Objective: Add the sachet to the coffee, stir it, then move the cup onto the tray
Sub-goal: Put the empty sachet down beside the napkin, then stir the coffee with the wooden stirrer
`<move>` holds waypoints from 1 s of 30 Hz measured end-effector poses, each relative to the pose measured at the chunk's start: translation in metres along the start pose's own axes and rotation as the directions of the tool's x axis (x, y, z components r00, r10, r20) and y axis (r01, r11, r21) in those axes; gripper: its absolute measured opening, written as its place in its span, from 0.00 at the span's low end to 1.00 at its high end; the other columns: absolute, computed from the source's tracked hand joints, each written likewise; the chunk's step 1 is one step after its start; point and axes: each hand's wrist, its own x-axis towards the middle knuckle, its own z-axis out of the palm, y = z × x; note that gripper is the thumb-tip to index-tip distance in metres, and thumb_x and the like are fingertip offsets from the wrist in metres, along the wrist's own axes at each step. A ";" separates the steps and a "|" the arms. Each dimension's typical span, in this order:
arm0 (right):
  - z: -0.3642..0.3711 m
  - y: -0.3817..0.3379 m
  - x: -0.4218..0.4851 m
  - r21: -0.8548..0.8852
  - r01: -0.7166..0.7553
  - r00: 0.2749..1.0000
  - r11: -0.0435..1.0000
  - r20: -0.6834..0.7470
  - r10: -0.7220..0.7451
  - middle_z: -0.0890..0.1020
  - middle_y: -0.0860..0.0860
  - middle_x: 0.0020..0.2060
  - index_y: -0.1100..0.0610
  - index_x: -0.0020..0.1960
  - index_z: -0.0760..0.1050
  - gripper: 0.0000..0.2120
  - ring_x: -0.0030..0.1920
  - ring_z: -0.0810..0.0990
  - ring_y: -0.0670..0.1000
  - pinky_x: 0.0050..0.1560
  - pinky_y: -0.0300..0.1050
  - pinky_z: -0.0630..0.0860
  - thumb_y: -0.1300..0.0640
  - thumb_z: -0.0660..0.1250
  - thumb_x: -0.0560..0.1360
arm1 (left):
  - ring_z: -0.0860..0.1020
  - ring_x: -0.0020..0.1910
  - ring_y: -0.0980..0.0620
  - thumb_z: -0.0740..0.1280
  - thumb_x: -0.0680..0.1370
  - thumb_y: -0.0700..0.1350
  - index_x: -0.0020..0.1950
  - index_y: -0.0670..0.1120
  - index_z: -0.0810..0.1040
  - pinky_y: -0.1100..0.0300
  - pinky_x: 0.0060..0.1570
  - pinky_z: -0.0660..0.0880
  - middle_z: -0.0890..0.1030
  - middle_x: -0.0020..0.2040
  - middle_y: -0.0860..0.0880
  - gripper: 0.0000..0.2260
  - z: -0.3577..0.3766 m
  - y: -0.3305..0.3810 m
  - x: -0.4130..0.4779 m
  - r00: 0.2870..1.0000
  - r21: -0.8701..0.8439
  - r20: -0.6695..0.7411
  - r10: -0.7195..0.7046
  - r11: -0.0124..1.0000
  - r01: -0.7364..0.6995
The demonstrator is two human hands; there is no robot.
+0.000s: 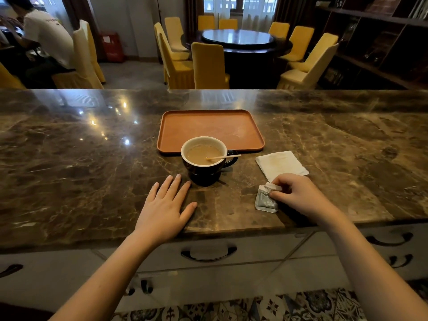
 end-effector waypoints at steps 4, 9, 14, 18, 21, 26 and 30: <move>0.004 -0.001 0.004 -0.100 0.076 0.996 0.992 -0.030 -0.079 0.74 0.44 0.36 0.51 0.40 0.74 0.07 0.40 0.71 0.48 0.38 0.37 0.64 0.58 0.72 0.68 | 0.41 0.73 0.52 0.37 0.73 0.65 0.74 0.53 0.45 0.52 0.70 0.37 0.46 0.76 0.50 0.31 0.001 0.001 -0.001 1.000 0.004 -0.006 -0.002 1.000 0.002; 0.005 0.000 0.008 -0.188 0.080 0.995 0.979 -0.037 -0.089 0.75 0.49 0.45 0.52 0.51 0.74 0.13 0.48 0.70 0.49 0.46 0.40 0.66 0.56 0.72 0.68 | 0.38 0.72 0.54 0.34 0.71 0.66 0.73 0.54 0.43 0.53 0.68 0.35 0.44 0.76 0.50 0.33 0.000 0.001 0.000 1.000 0.001 0.011 -0.001 1.000 0.001; 0.005 -0.027 0.019 -0.007 0.164 0.974 0.986 -0.155 -0.163 0.76 0.47 0.44 0.54 0.59 0.74 0.16 0.42 0.74 0.45 0.40 0.32 0.69 0.57 0.69 0.71 | 0.36 0.70 0.56 0.33 0.71 0.66 0.72 0.55 0.41 0.52 0.67 0.32 0.42 0.75 0.51 0.31 0.000 0.001 0.000 1.000 0.004 0.009 0.000 1.000 0.000; 0.014 -0.063 0.035 0.251 0.170 0.981 0.953 -0.131 -0.141 0.78 0.44 0.41 0.50 0.64 0.72 0.20 0.41 0.76 0.43 0.41 0.27 0.71 0.56 0.68 0.73 | 0.35 0.70 0.56 0.34 0.71 0.66 0.73 0.55 0.43 0.52 0.68 0.33 0.42 0.75 0.52 0.32 0.000 0.001 0.000 1.000 -0.030 0.015 -0.004 1.000 0.004; 0.019 -0.079 0.045 0.548 0.067 0.997 0.834 -0.070 -0.034 0.80 0.49 0.39 0.51 0.60 0.76 0.16 0.37 0.77 0.44 0.38 0.32 0.75 0.58 0.68 0.73 | 0.35 0.70 0.56 0.35 0.72 0.67 0.72 0.56 0.41 0.52 0.68 0.33 0.40 0.74 0.53 0.31 0.000 0.001 -0.001 1.000 -0.046 0.025 -0.003 0.999 0.004; 0.027 -0.097 0.055 0.637 0.061 0.997 0.769 -0.070 -0.022 0.81 0.51 0.37 0.54 0.50 0.81 0.08 0.33 0.78 0.41 0.35 0.31 0.75 0.61 0.65 0.74 | 0.34 0.70 0.55 0.34 0.71 0.67 0.70 0.57 0.38 0.52 0.67 0.32 0.38 0.72 0.53 0.30 0.002 -0.001 0.000 1.000 -0.033 0.013 0.000 0.999 0.001; 0.031 -0.105 0.054 0.493 0.163 0.983 0.855 -0.159 -0.095 0.81 0.50 0.36 0.53 0.48 0.81 0.08 0.32 0.77 0.41 0.34 0.30 0.74 0.59 0.63 0.76 | 0.34 0.70 0.55 0.34 0.72 0.68 0.70 0.57 0.37 0.53 0.66 0.31 0.38 0.72 0.53 0.29 0.005 -0.001 0.000 1.000 -0.029 -0.001 0.000 1.000 0.000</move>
